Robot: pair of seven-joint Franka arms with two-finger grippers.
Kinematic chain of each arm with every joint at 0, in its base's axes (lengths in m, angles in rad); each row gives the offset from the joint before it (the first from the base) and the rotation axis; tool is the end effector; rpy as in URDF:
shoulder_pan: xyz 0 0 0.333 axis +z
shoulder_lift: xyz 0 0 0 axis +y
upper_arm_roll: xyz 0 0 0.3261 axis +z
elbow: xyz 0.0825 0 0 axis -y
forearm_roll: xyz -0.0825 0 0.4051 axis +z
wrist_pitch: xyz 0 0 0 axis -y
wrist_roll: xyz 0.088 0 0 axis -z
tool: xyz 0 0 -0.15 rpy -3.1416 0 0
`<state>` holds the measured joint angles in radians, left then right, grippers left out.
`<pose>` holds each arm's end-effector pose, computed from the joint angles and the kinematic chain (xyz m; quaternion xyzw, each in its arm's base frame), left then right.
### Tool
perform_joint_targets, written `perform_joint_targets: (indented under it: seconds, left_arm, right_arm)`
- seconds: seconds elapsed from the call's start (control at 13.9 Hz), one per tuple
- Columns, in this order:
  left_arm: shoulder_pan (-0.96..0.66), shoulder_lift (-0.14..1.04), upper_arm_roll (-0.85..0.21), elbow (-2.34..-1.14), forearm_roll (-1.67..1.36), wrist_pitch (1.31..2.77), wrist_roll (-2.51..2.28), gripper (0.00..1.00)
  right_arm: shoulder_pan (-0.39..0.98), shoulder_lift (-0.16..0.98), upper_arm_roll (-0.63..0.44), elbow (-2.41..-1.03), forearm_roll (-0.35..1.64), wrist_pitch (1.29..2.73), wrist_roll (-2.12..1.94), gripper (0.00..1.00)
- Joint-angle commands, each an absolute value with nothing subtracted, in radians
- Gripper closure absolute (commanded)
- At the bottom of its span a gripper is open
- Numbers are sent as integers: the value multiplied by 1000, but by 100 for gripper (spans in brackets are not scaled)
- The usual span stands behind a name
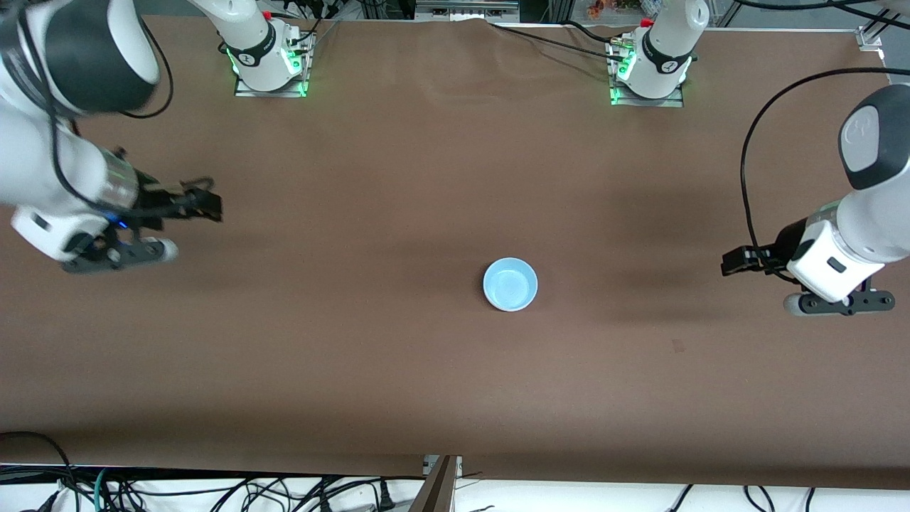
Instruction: Stack pink and blue bowls on white bowl
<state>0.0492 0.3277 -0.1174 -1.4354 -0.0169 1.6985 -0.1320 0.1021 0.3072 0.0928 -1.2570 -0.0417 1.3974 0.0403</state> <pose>0.6732 -0.0391 0.4648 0.9985 0.0357 -0.0337 0.0240 0.6342 0.1094 0.5422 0.9938 0.0741 -0.0814 0.0163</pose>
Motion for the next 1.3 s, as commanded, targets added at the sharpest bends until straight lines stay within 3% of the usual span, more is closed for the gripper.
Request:
perform_joint_targets:
  seconds: [0.0, 0.5, 0.79, 0.94, 1.15, 1.23]
  left_arm:
    - [51, 149, -121, -1676, 11, 1804, -115, 24]
    - [52, 45, -143, -1765, 14, 1802, -72, 24]
    - [60, 22, -143, -1772, 12, 1773, 8, 20]
    - [60, 15, -144, -1756, 12, 1750, 6, 17]
    - [58, 15, -160, -1749, 11, 1736, -6, 0]
    - [58, 18, -161, -1723, 11, 1735, -11, 0]
  right_arm:
    - [95, 194, 63, -1299, -72, 1379, 23, 0]
    - [91, 78, 22, -1454, -68, 1379, 15, 0]
    - [81, 60, -1, -1476, -67, 1371, -40, 0]
    - [81, 61, -2, -1474, -61, 1377, -32, 0]
    - [81, 63, -2, -1473, -52, 1376, 27, 0]
    - [81, 64, -2, -1471, -48, 1376, 35, 0]
